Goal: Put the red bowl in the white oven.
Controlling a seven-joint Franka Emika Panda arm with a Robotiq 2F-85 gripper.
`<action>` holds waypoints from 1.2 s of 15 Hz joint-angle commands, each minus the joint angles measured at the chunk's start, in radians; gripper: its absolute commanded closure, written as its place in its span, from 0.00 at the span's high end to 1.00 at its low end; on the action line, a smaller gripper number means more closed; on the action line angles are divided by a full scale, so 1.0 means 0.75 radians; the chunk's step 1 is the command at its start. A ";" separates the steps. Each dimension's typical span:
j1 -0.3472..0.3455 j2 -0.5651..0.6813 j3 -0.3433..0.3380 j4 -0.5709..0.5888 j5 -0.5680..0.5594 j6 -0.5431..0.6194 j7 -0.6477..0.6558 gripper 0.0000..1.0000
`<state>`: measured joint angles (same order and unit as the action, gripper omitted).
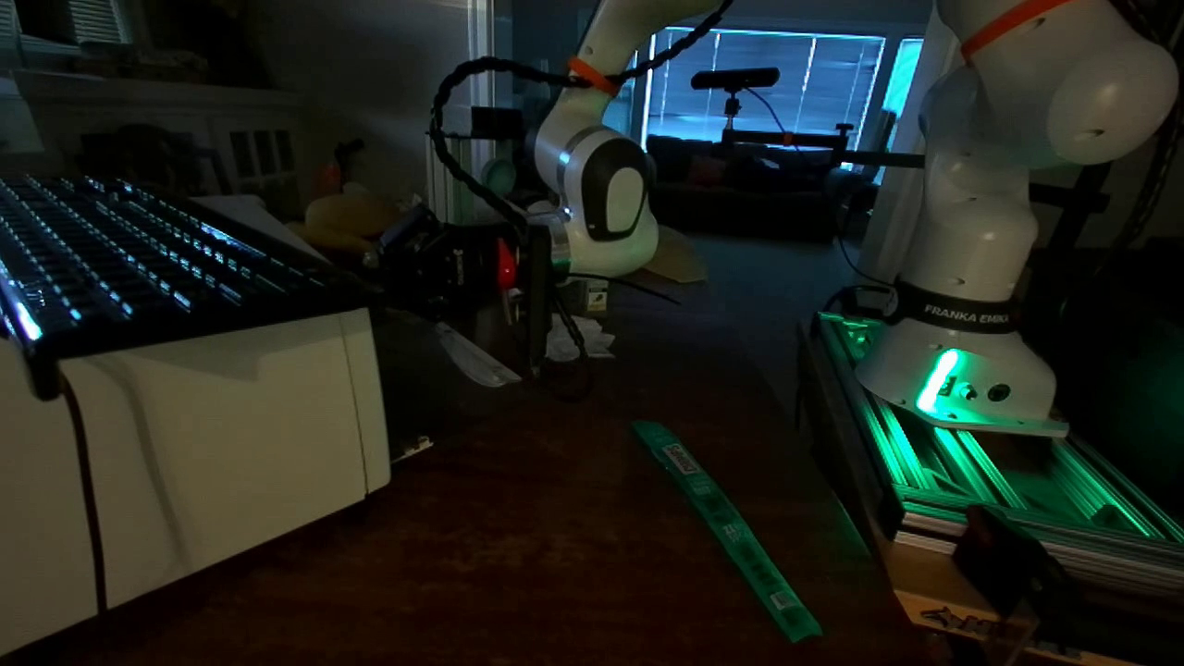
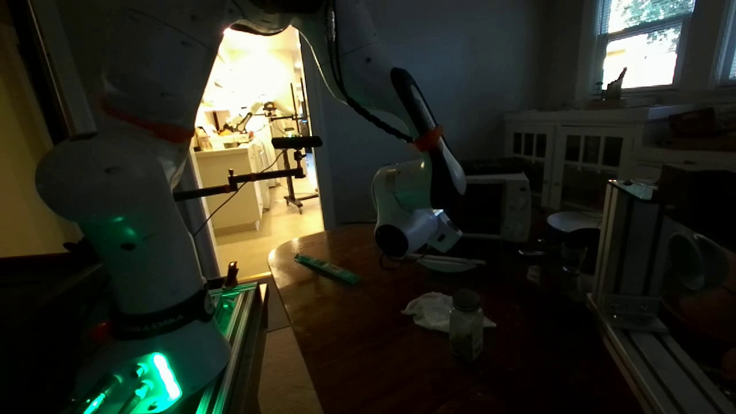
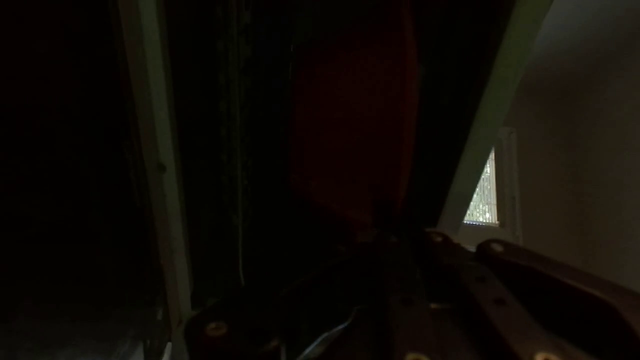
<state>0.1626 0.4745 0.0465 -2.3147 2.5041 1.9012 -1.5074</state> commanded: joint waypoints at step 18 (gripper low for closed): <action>0.054 0.095 -0.012 0.118 -0.043 0.059 0.078 0.82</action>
<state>0.1855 0.5333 0.0453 -2.2498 2.4908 1.9127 -1.4752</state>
